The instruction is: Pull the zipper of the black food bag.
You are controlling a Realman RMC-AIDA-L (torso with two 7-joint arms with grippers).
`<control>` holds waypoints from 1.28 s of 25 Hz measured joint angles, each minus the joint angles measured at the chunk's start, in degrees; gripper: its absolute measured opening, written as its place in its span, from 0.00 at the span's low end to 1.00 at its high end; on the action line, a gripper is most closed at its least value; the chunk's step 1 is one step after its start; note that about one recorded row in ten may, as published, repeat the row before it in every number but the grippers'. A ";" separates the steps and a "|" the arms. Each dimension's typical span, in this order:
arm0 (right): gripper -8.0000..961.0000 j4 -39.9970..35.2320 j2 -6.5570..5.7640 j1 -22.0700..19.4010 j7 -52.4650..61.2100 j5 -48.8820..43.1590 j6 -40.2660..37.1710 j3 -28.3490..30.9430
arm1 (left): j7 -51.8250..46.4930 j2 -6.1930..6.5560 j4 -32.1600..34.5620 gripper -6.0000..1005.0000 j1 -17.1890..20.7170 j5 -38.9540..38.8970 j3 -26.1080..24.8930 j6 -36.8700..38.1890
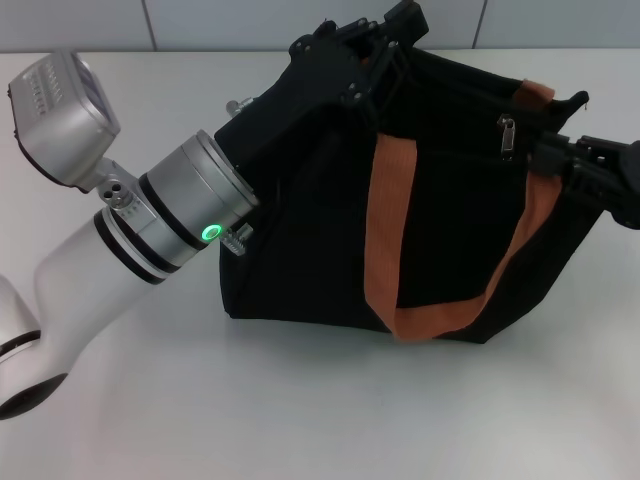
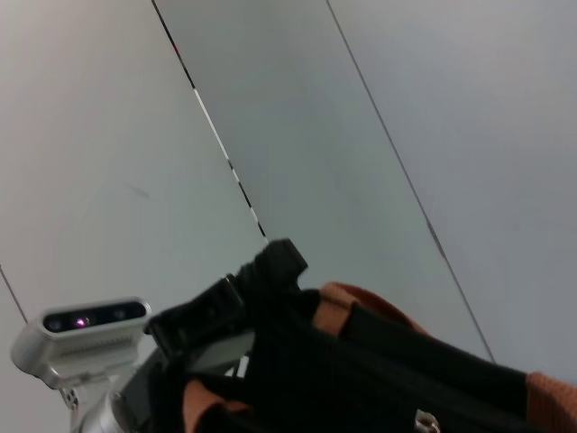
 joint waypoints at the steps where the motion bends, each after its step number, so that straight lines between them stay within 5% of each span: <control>1: 0.27 0.26 -0.05 0.29 0.14 -0.53 0.32 0.00 | 0.36 0.00 -0.17 0.02 0.00 0.00 -0.02 -0.01; 32: 0.21 1.21 0.28 3.27 2.78 -0.29 3.30 -4.48 | 0.73 0.00 -1.13 0.02 0.07 0.11 0.37 0.19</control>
